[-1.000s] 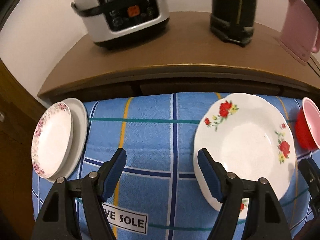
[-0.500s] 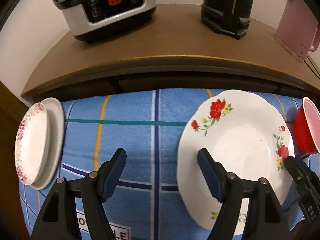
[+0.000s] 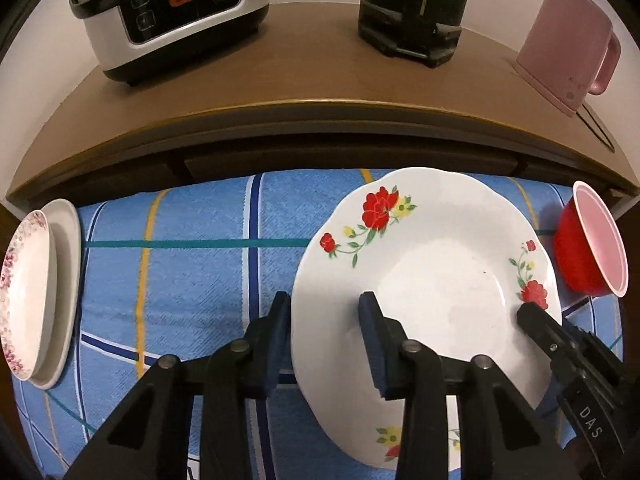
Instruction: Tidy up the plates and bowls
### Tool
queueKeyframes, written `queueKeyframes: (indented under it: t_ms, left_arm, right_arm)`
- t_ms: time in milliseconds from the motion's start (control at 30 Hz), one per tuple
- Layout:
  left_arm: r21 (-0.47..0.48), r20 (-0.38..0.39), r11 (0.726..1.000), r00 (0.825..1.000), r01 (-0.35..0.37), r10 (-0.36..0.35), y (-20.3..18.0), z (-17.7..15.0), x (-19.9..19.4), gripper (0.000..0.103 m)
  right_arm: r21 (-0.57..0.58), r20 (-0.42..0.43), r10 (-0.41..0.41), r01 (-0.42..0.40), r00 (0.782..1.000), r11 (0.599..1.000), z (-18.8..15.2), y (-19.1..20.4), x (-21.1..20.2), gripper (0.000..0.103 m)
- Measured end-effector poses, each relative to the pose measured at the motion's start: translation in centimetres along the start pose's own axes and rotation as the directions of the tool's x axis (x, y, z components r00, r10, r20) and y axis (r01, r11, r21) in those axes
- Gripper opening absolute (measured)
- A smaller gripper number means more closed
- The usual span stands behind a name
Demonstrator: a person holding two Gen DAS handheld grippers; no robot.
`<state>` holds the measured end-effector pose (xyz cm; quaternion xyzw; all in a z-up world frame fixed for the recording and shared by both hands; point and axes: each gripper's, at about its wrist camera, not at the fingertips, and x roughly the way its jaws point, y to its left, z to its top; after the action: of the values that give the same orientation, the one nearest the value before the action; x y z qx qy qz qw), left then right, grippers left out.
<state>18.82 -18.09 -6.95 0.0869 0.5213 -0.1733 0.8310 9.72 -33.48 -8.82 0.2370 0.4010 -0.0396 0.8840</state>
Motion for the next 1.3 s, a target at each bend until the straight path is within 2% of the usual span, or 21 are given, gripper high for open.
queueKeyframes:
  t_ms: [233, 267, 300, 333, 367, 400, 467, 533, 767, 867, 967, 1100, 1167, 1200, 1233, 1300]
  left_arm:
    - [0.015, 0.060, 1.000, 0.998, 0.027, -0.028, 2.7, 1.0, -2.7, 0.039]
    - [0.014, 0.063, 0.999, 0.997, 0.032, -0.033, 3.1, 1.2, -2.9, 0.041]
    - [0.008, 0.067, 0.999, 0.997, 0.035, -0.035, 3.3, 1.3, -2.9, 0.050]
    - [0.004, 0.073, 1.000, 0.997, 0.031, -0.031, 3.5, 1.3, -2.8, 0.061]
    - [0.007, 0.080, 1.000, 0.997, 0.015, -0.015, 3.4, 1.3, -2.7, 0.065]
    - [0.027, 0.086, 1.000, 0.996, -0.013, 0.011, 3.2, 1.2, -2.5, 0.068]
    - [0.105, 0.092, 0.993, 0.994, -0.061, 0.051, 2.3, 0.9, -2.0, 0.068]
    - [0.143, 0.098, 0.987, 0.993, -0.077, 0.064, 2.1, 0.3, -2.0, 0.068]
    - [0.100, 0.044, 0.994, 0.998, -0.050, 0.046, 2.6, 0.8, -0.4, 0.068]
    - [0.101, 0.018, 0.994, 0.999, -0.038, 0.036, 2.1, 1.0, 0.4, 0.068]
    - [0.113, -0.003, 0.993, 1.000, -0.016, 0.017, 1.4, 1.1, 1.4, 0.068]
    - [0.063, -0.033, 0.998, 0.999, 0.032, -0.030, 1.5, 1.4, 2.2, 0.067]
    - [0.056, -0.023, 0.997, 0.999, 0.045, -0.044, 1.3, 1.3, 2.0, 0.057]
    - [0.059, -0.019, 0.996, 0.998, 0.069, -0.068, 1.1, 1.1, 1.7, 0.044]
    - [0.068, -0.017, 0.994, 0.997, 0.080, -0.079, 0.7, 1.1, 1.7, 0.040]
    - [0.058, -0.006, 0.996, 0.998, 0.063, -0.063, 0.5, 1.2, 1.7, 0.040]
  right_arm:
    - [0.042, 0.050, 0.030, -0.032, 0.998, 0.999, -0.1, -1.1, -1.4, 0.023]
    - [0.048, 0.059, 0.032, -0.035, 0.998, 0.998, -0.1, -1.2, -1.7, 0.030]
    - [0.056, 0.066, 0.034, -0.037, 0.997, 0.998, -0.1, -1.4, -1.9, 0.042]
    - [0.066, 0.076, 0.035, -0.040, 0.996, 0.997, -0.2, -1.6, -2.1, 0.050]
    - [0.069, 0.084, 0.034, -0.040, 0.996, 0.997, -0.2, -1.7, -2.2, 0.058]
    - [0.067, 0.090, 0.033, -0.039, 0.995, 0.997, -0.2, -1.8, -2.3, 0.058]
    - [0.061, 0.097, 0.021, -0.027, 0.995, 0.998, -0.2, -1.9, -2.4, 0.058]
    - [0.053, 0.096, -0.002, -0.003, 0.995, 0.999, -0.3, -2.0, -2.3, 0.058]
    - [0.025, 0.057, -0.011, 0.010, 0.998, 1.000, -0.3, -1.6, -1.0, 0.053]
    - [0.010, 0.044, -0.002, 0.001, 0.999, 1.000, -0.3, -1.1, -0.6, 0.042]
    - [-0.015, 0.008, 0.034, -0.034, 0.999, 0.999, -0.1, -0.5, 0.3, 0.023]
    - [-0.040, 0.008, 0.024, -0.023, 1.000, 0.999, 0.3, 0.1, 0.7, 0.021]
    - [-0.049, 0.010, 0.025, -0.024, 1.000, 0.999, 0.4, 0.1, 0.8, 0.020]
    - [-0.052, 0.012, 0.024, -0.023, 1.000, 0.998, 0.3, 0.1, 0.8, 0.020]
    - [-0.059, 0.014, 0.020, -0.019, 1.000, 0.998, 0.3, 0.2, 0.7, 0.020]
    - [-0.072, 0.014, 0.019, -0.018, 1.000, 0.997, 0.3, 0.4, 0.7, 0.020]
